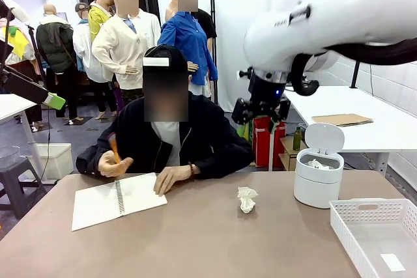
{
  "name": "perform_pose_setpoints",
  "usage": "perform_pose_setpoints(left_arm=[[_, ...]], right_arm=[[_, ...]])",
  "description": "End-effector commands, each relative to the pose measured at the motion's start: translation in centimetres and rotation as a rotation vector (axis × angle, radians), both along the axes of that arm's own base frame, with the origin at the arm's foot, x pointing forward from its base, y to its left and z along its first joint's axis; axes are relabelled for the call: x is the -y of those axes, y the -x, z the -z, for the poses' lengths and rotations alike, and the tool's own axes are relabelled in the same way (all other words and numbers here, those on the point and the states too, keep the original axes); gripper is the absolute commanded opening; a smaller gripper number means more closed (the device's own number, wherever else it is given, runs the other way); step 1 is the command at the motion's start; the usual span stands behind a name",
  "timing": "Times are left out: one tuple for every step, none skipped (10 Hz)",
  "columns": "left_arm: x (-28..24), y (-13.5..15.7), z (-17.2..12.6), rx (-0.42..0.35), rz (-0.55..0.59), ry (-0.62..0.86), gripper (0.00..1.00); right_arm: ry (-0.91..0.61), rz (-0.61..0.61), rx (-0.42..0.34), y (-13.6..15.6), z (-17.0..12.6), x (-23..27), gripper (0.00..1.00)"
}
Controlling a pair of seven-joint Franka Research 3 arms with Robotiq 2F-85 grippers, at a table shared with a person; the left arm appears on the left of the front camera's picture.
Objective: Sort the paper based on its condition.
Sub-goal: If a person hands you a paper, place it in the Organizing basket , and if it's crumpled, put it in the Trash can.
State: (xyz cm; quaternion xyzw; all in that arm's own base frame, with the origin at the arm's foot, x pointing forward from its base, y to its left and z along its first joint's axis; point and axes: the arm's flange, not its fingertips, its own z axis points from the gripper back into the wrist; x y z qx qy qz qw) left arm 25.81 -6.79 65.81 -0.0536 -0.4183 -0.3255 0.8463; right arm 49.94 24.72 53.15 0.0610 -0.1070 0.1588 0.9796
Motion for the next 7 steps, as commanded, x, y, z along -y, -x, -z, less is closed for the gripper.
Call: perform_pose_setpoints(left_arm=[[0.0,0.0,0.0,0.000,-0.002,0.001,1.00],[0.0,0.0,0.0,0.000,-0.002,0.001,1.00],[0.0,0.0,0.0,0.000,-0.002,0.001,1.00],[0.0,0.0,0.0,0.000,-0.002,0.001,1.00],[0.0,0.0,0.0,0.000,-0.002,0.001,1.00],[0.0,0.0,0.0,0.000,-0.002,0.001,1.00],[0.0,0.0,0.0,0.000,-0.002,0.001,1.00]], right_arm=[[0.076,0.100,-0.061,-2.2,1.5,-1.8,1.00],[0.102,0.130,-0.083,-2.8,3.6,-2.2,1.00],[0.112,0.146,-0.106,-3.0,5.3,-2.4,1.00],[0.098,0.157,-0.126,-2.9,7.3,-2.8,1.00],[0.099,0.166,-0.131,-2.8,8.8,-3.1,1.00],[0.080,0.142,-0.129,-2.4,9.3,-3.2,1.00],[0.095,0.140,-0.133,-2.7,8.5,-2.3,1.00]])
